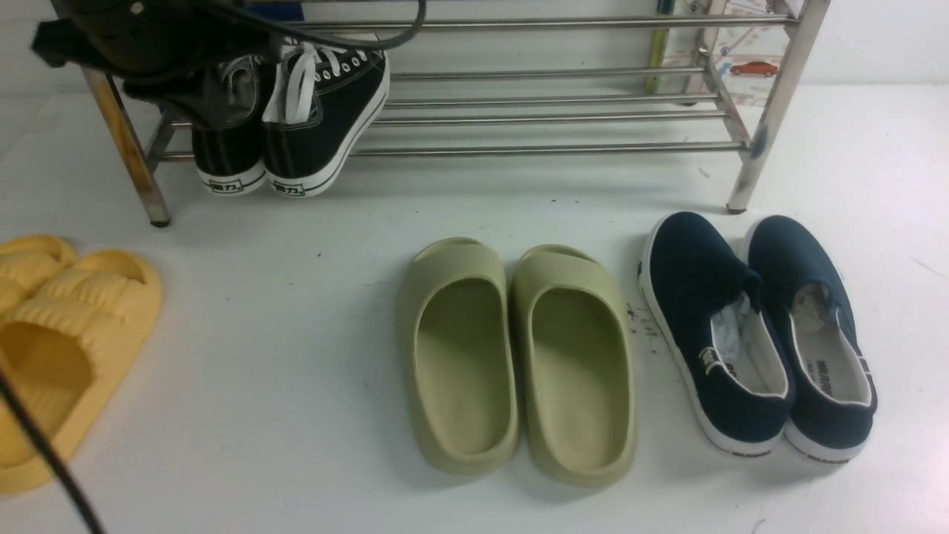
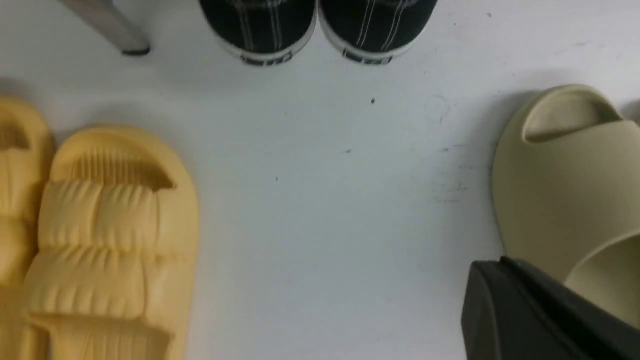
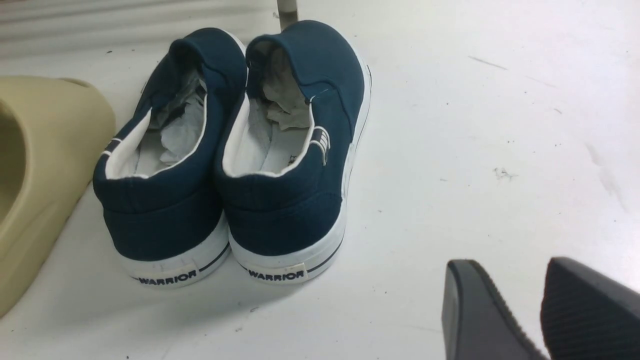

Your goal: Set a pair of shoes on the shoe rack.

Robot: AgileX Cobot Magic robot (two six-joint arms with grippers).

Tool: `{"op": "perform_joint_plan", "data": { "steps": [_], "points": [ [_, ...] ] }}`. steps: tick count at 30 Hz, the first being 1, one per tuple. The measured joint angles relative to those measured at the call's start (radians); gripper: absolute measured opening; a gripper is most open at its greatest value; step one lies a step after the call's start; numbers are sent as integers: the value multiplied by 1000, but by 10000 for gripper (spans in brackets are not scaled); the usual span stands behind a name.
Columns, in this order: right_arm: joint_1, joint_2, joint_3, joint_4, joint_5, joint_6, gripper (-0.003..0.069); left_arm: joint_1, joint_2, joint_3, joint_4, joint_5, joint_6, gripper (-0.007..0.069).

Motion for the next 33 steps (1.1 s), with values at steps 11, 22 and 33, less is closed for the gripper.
{"op": "perform_joint_plan", "data": {
  "steps": [11,22,33],
  "points": [
    [0,0,0,0,0,0,239,0,-553,601,-94,-161,-23,-13],
    [0,0,0,0,0,0,239,0,-898,756,-99,-122,-49,-13],
    [0,0,0,0,0,0,239,0,-1061,757,-70,39,18,-13]
  ]
}}
